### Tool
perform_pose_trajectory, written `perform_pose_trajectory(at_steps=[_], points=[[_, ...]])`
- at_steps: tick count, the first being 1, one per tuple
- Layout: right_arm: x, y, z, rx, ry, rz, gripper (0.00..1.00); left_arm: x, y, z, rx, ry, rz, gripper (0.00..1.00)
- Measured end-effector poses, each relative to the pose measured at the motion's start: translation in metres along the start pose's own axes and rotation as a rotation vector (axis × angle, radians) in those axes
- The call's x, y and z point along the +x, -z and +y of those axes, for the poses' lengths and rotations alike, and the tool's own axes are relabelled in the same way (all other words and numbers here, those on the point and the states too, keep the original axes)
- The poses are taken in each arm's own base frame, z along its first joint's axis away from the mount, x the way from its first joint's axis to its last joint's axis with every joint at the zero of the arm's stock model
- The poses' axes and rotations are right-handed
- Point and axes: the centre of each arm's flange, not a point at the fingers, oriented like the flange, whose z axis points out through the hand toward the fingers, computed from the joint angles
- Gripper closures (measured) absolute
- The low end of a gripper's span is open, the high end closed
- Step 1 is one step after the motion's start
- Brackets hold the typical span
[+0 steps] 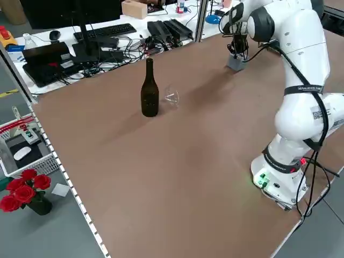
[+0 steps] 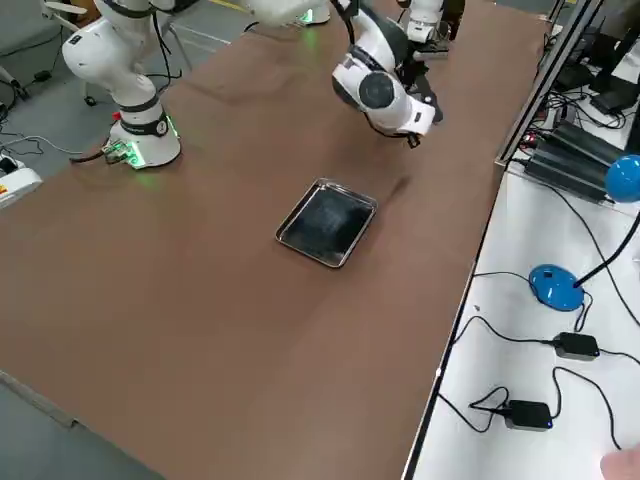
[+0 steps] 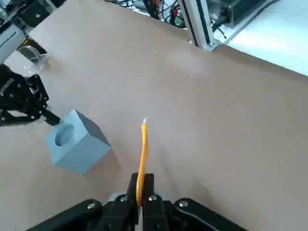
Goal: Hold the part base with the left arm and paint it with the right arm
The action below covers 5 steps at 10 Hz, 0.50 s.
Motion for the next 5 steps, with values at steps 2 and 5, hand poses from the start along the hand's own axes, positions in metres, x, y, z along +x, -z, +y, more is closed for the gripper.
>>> perform_pose_trajectory(at_steps=[2, 5], points=[[-0.017, -0.011, 0.012, 0.021, 0.121, 0.106, 0.95, 0.0, 0.0, 0.0, 0.0, 0.001, 0.0, 0.96], [-0.05, -0.042, 0.027, 0.016, 0.333, 0.217, 0.95, 0.0, 0.0, -0.001, 0.0, 0.001, 0.0, 0.96]])
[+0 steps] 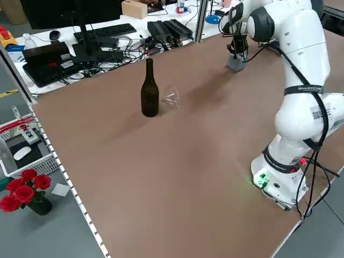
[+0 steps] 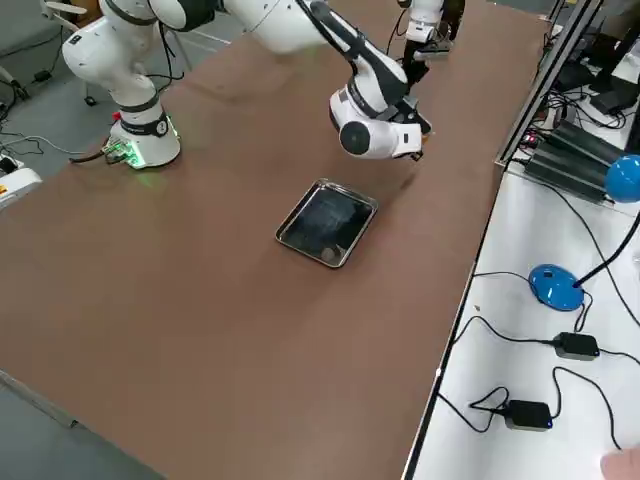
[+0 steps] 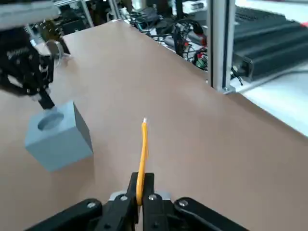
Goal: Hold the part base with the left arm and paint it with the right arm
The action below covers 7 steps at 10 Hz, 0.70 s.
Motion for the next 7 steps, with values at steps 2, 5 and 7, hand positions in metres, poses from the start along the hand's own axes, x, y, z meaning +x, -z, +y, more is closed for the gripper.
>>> perform_pose_trajectory(at_steps=[2, 5, 7], points=[[-0.007, -0.013, -0.006, 0.017, 0.086, 0.017, 0.95, 0.0, 0.0, 0.0, 0.0, 0.0, 0.0, 0.96], [-0.011, -0.037, -0.019, 0.06, 0.131, 0.014, 0.95, 0.0, 0.0, 0.0, 0.0, 0.0, 0.0, 0.96], [-0.039, -0.064, -0.032, 0.13, 0.158, 0.065, 0.95, 0.0, 0.0, 0.0, 0.0, 0.0, 0.0, 0.95]])
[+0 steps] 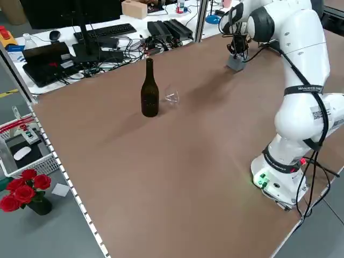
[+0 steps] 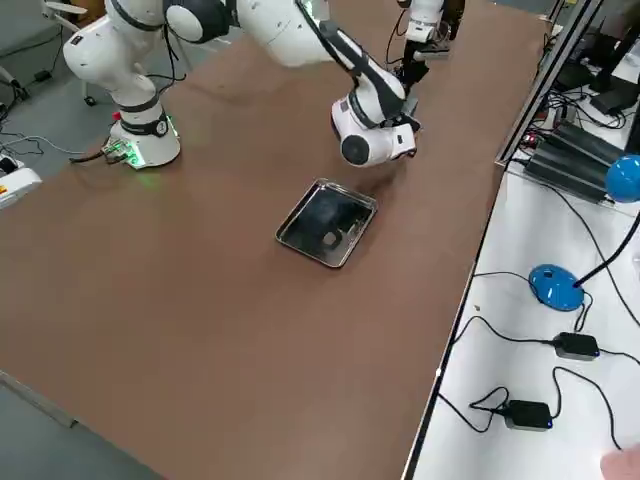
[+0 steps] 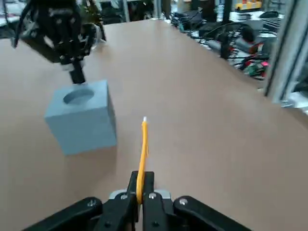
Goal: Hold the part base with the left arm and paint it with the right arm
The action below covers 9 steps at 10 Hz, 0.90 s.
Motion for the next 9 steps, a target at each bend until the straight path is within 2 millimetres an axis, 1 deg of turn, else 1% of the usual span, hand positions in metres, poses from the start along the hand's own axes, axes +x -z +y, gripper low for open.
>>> perform_pose_trajectory(at_steps=[1, 2, 4, 5, 9], points=[[-0.008, -0.007, -0.004, 0.013, 0.013, 0.029, 0.95, 0.0, 0.0, 0.0, 0.0, 0.0, 0.0, 0.95], [-0.01, -0.011, -0.005, 0.019, 0.023, 0.045, 0.95, 0.0, 0.0, 0.0, 0.0, 0.0, 0.0, 0.95], [-0.005, -0.016, -0.009, 0.039, 0.052, 0.091, 0.95, 0.0, 0.0, 0.0, 0.0, -0.001, 0.0, 0.95], [-0.006, -0.019, -0.012, 0.049, 0.061, 0.106, 0.95, 0.0, 0.0, 0.001, 0.0, -0.001, 0.0, 0.95], [-0.02, -0.026, -0.019, 0.066, 0.065, 0.119, 0.95, 0.0, 0.0, 0.001, 0.0, -0.001, 0.0, 0.95]])
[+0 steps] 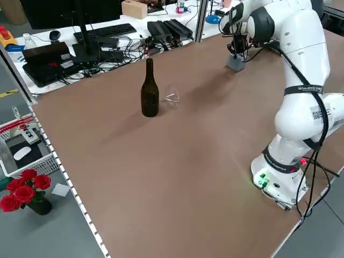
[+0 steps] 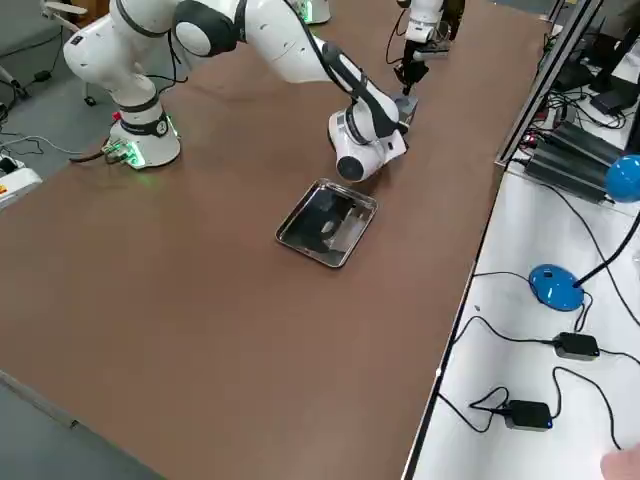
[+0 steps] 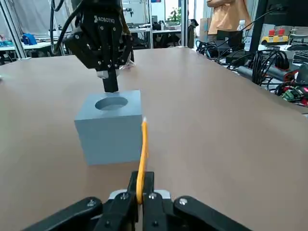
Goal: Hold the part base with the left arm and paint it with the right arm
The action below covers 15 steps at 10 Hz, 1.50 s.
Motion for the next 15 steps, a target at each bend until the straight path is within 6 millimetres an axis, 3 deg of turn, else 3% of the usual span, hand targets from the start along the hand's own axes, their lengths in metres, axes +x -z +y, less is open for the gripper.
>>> perform_pose_trajectory(at_steps=[15], points=[[-0.041, -0.008, -0.052, 0.134, 0.041, 0.097, 0.95, 0.0, 0.0, 0.0, 0.0, 0.0, 0.0, 0.95]])
